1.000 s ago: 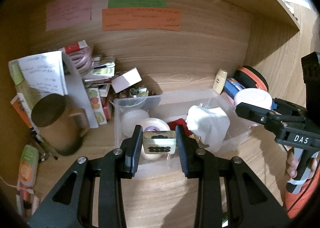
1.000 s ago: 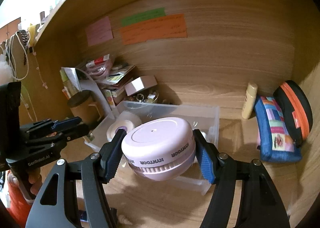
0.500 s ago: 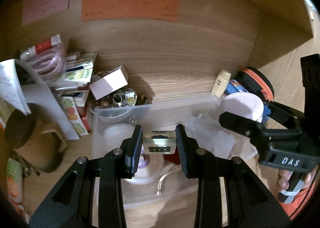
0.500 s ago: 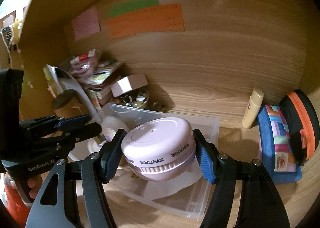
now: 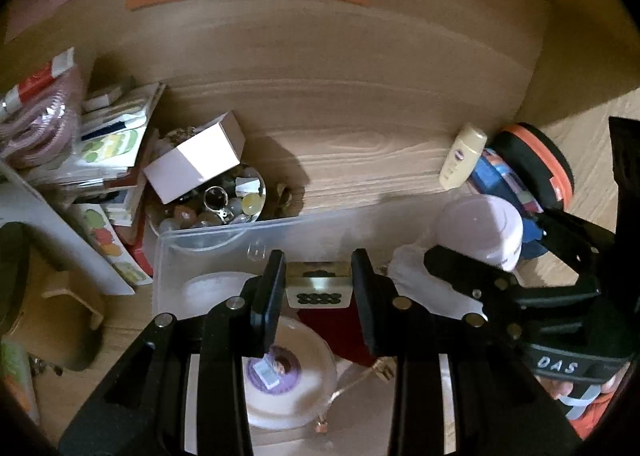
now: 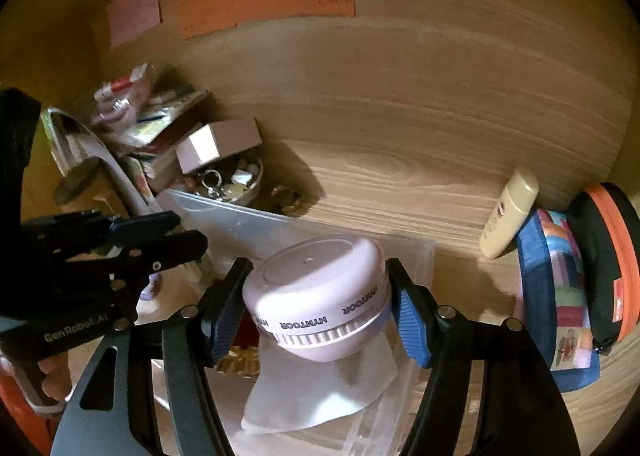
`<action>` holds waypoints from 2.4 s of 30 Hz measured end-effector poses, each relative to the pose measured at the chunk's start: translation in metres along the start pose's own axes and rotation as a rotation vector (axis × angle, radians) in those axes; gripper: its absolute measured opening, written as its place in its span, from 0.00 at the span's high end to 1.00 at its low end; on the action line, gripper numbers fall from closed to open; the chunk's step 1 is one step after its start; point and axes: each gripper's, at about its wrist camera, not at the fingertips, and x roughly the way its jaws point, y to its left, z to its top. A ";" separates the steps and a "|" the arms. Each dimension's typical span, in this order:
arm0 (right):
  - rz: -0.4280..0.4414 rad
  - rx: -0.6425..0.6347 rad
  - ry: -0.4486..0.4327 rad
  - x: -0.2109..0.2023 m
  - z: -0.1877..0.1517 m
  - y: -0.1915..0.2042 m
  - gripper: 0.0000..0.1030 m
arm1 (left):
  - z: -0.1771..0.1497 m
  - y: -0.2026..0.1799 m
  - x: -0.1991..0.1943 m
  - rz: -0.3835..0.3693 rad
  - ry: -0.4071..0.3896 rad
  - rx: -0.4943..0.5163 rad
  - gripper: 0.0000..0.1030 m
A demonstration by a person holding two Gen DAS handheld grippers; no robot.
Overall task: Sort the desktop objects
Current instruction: 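Lift and carry the tile and pink device over the clear box with both tools, then open left tool to drop the tile into the box while right tool releases the pink device, then withdraw both open tools from the box toward the spray bottle and card box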
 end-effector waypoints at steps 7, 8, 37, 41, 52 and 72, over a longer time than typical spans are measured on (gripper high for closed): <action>0.030 0.013 0.035 0.012 -0.005 -0.007 0.39 | -0.003 0.003 0.016 -0.007 0.030 -0.003 0.68; 0.031 0.010 0.036 0.012 -0.006 -0.007 0.39 | -0.003 0.004 0.018 -0.007 0.034 -0.006 0.68; -0.017 -0.097 0.047 0.014 -0.014 0.010 0.23 | -0.011 0.002 0.015 0.049 0.003 0.025 0.47; -0.003 -0.091 0.031 0.008 -0.012 0.009 0.22 | -0.010 0.006 0.011 0.030 -0.003 0.010 0.47; -0.048 -0.150 -0.039 -0.015 -0.009 0.011 0.06 | -0.010 0.011 -0.006 0.056 -0.052 0.004 0.38; -0.038 -0.157 -0.062 -0.069 -0.017 0.034 0.06 | -0.032 -0.003 -0.087 0.136 -0.166 0.049 0.07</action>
